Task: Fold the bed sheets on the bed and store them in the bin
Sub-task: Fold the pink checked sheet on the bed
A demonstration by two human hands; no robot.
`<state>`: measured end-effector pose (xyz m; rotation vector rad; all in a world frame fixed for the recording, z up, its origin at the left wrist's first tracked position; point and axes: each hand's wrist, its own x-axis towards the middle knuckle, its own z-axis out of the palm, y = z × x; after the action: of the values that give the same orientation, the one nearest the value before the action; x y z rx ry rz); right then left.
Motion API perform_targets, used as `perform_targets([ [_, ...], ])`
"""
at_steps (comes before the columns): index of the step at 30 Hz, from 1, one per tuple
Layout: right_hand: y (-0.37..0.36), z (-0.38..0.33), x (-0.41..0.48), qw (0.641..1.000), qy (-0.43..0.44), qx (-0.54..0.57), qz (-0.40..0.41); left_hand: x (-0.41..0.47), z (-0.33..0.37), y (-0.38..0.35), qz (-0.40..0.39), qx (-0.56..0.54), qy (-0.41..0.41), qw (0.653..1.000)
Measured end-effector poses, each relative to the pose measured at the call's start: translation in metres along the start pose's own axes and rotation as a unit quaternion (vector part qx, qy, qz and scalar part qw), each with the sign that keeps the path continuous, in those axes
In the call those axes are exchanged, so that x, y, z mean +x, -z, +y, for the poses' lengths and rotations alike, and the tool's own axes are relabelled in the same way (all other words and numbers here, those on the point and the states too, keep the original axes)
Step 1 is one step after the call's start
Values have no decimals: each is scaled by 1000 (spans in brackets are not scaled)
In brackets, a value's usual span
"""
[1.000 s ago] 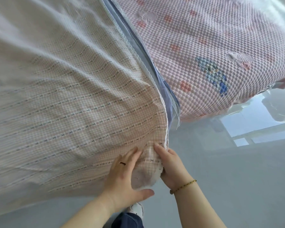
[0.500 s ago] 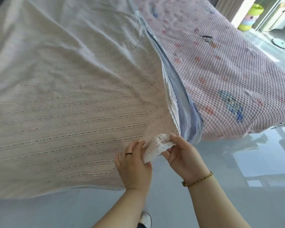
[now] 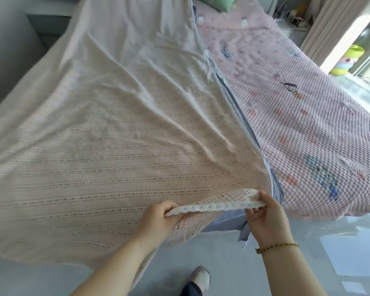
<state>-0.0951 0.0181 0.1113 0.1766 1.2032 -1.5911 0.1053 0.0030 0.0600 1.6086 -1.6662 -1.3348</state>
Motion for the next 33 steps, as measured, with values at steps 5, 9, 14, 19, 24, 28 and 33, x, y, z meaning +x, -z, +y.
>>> perform_targets([
  [5, -14, -20, 54, 999, -28, 12, 9, 51, 7, 38, -268, 75, 80, 957],
  [9, -33, -48, 112, 997, -60, 32, 32, 127, 25, 66, -216, 205, 117, 947],
  [14, -61, -56, 179, 990, -110, 75, 38, 230, 83, 83, -36, 335, 42, 940],
  [19, -89, -61, 224, 988, -113, 101, 40, 314, 126, 78, 66, 502, -43, 861],
  [24, -96, -46, 256, 972, -44, -229, -16, 370, 89, 25, 48, 499, -54, 864],
  [28, -107, -41, 277, 752, 205, -627, -7, 379, 40, -2, 22, 419, 14, 908],
  [33, -156, -22, 313, 449, 229, -855, -117, 363, 26, 21, 11, 322, 53, 945],
])
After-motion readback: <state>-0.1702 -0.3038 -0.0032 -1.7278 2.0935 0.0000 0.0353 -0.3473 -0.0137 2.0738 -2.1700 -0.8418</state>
